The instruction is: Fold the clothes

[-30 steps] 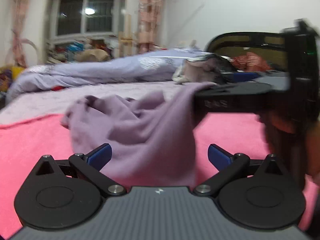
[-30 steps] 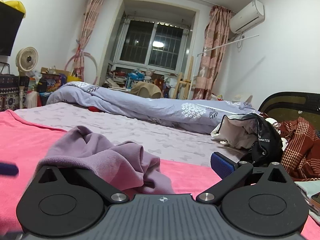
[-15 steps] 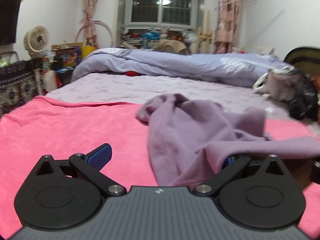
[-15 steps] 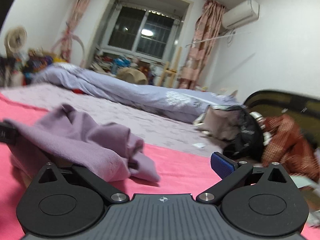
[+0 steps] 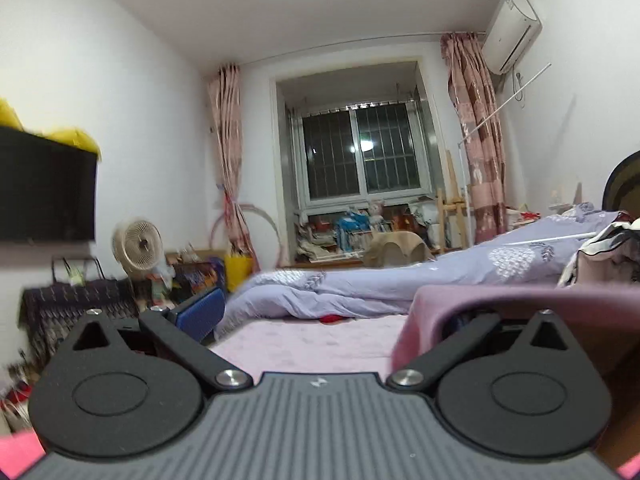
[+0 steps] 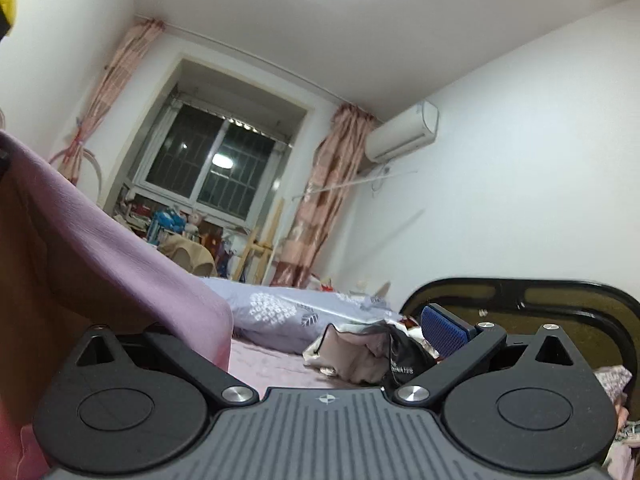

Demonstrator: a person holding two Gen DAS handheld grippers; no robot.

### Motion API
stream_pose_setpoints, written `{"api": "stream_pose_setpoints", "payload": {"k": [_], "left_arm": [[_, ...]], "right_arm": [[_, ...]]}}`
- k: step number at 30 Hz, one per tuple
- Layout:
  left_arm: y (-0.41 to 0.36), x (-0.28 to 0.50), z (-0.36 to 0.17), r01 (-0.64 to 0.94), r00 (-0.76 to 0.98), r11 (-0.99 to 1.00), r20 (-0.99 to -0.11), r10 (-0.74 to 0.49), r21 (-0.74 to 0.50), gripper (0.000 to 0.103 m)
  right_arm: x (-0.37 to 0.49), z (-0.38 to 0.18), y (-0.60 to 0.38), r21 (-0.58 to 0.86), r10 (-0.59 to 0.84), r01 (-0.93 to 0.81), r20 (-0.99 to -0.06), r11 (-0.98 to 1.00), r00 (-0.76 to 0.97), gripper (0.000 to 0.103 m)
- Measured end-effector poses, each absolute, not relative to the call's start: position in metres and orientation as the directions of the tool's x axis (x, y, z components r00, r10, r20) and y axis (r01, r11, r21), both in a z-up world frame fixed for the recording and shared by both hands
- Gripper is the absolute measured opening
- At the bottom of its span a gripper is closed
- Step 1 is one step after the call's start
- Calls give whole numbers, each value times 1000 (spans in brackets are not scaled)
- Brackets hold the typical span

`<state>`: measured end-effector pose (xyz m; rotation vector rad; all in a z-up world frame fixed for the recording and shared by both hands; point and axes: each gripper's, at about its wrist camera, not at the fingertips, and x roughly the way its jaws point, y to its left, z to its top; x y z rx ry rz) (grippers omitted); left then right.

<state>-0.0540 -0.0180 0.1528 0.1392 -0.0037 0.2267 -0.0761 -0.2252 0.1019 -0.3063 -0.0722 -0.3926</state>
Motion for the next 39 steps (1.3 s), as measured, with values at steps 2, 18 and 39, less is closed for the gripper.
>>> {"api": "stream_pose_setpoints", "payload": {"k": [2,18,39], "left_arm": [[-9,-44,134,-228,965,963,-99,243,144,103],[11,-47,54,-312,849,895,-330,413,319,103],[15,-90,32,-171,837,889,-414,359,426,103]], "right_arm": [[-73,91,-229,-303,-369,366,50,880,928,103],[-83,46,-245,-409,-407,342,-83,846,910,103],[-103,21,-271,-457,-370,228,-250,860,895,103]]}}
